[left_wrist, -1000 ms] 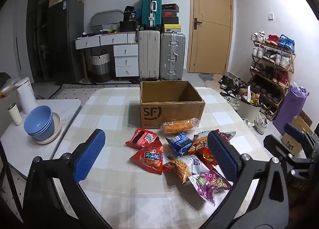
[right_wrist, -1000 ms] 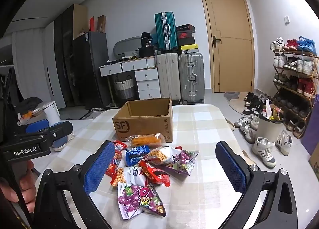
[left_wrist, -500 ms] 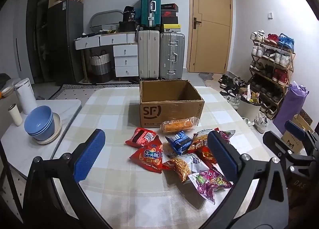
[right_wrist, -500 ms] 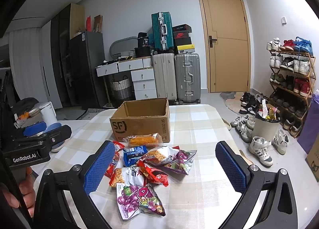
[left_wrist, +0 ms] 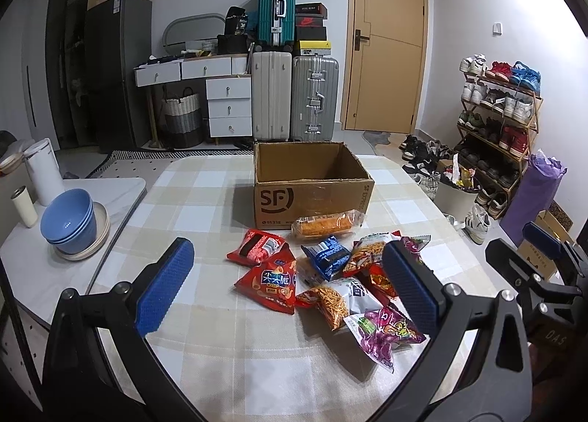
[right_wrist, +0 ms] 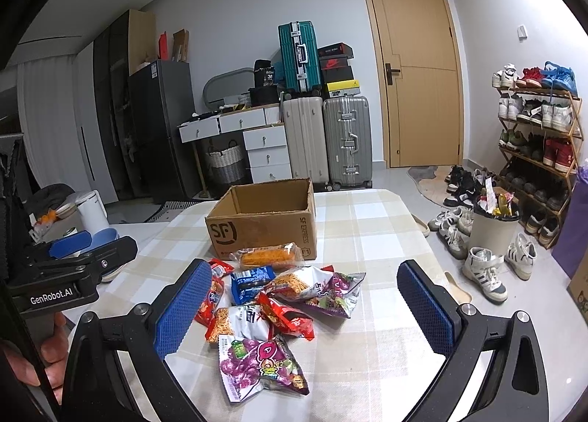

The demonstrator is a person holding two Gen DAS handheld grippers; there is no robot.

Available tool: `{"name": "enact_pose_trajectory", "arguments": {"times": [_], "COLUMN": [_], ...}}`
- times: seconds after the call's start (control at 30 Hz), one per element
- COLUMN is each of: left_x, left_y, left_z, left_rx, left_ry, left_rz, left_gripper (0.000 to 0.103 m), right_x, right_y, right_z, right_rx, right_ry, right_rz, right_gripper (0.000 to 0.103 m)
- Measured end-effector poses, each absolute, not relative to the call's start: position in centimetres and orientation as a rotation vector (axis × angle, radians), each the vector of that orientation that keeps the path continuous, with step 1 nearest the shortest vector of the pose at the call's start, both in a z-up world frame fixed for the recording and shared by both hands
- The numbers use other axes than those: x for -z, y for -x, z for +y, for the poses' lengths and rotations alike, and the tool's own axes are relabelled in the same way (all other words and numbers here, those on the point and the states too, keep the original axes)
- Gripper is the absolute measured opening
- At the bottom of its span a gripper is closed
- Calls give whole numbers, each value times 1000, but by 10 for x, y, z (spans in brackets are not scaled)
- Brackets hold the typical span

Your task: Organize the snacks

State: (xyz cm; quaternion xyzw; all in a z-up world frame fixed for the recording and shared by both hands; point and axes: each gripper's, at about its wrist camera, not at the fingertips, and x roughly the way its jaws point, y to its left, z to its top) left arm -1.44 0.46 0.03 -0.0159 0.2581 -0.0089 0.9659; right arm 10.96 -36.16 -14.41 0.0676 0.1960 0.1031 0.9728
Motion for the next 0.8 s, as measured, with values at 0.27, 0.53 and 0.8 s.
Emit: {"name": "enact_pose_trajectory", "arguments": {"times": [0.27, 0.53, 0.8], "left_x": [-1, 0, 0], "left_y": [12, 10, 11], "left_z": [5, 6, 7], "left_rx": [31, 28, 27], "left_ry": [42, 40, 38], "left_rz": [528, 526, 524], "left_gripper": [102, 102, 102], "right_x": [146, 144, 146], "right_y": [-108, -105, -107], "right_z": [-358, -357, -356], "right_rx": [-226, -228, -231], "right_ry": [-133, -132, -134], "right_rz": [399, 393, 406], "right_gripper": [103, 103, 103]}}
